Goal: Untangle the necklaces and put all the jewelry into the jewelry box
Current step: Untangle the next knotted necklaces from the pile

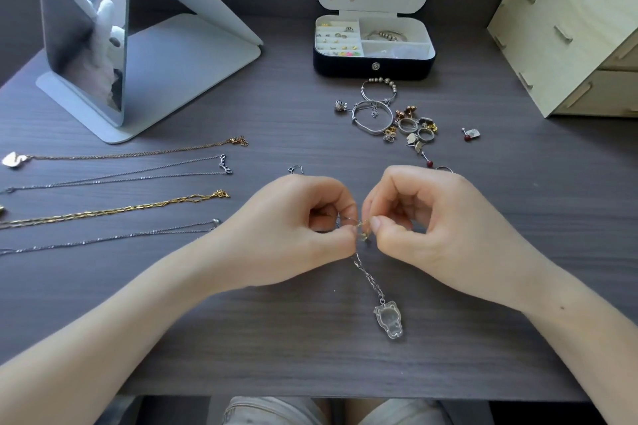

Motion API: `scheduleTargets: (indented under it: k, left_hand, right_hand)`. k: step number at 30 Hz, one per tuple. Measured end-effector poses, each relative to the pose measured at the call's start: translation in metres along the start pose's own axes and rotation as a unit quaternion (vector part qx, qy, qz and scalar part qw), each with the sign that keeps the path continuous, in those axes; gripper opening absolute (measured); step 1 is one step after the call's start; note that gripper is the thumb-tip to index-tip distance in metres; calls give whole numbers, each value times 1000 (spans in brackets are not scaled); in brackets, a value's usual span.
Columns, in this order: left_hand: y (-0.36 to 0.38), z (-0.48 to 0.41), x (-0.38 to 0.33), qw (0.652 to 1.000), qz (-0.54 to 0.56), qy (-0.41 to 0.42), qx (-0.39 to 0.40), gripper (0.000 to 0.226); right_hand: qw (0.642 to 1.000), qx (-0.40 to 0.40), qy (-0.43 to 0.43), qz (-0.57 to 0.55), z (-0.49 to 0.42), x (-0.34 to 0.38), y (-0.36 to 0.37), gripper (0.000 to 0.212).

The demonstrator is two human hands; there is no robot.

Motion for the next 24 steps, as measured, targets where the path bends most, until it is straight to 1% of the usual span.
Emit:
scheduleTargets:
  k: [5,8,10,12,16,19,24]
  left_hand:
    - [1,0,0,1000,13,-1,9,10]
    - [1,0,0,1000,12,0,15,9]
    - [1,0,0,1000,22,1,21,9]
    - [1,0,-1,999,26,0,25,8]
    - [0,0,-2,999,26,5,19,8]
    - [0,-1,-1,1000,21,0,12,9]
    - [-3,0,-1,1000,17,-3,-10,7]
  right_hand:
    - [998,-5,14,-69,-1,-3,0,6]
    - [991,8,15,-130,-2,-5,1,13]
    - [988,19,15,-151,-2,-4,2,15]
    - [986,19,15,-163,-4,-4,3,16]
    - [982,-5,19,-189,-8,-5,4,23]
    - [985,-20,25,-172,-9,-7,5,23]
    - [986,6,32,-165,-8,-7,8,17]
Point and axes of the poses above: each hand's wrist, its own z-axis away from the middle knuckle, its own y-axis out of the palm, x = y × z, the point moved 8 cm from there along -z, towards the middle knuckle, and after that the axes turned 11 degrees about x, right-handed, at the moved point
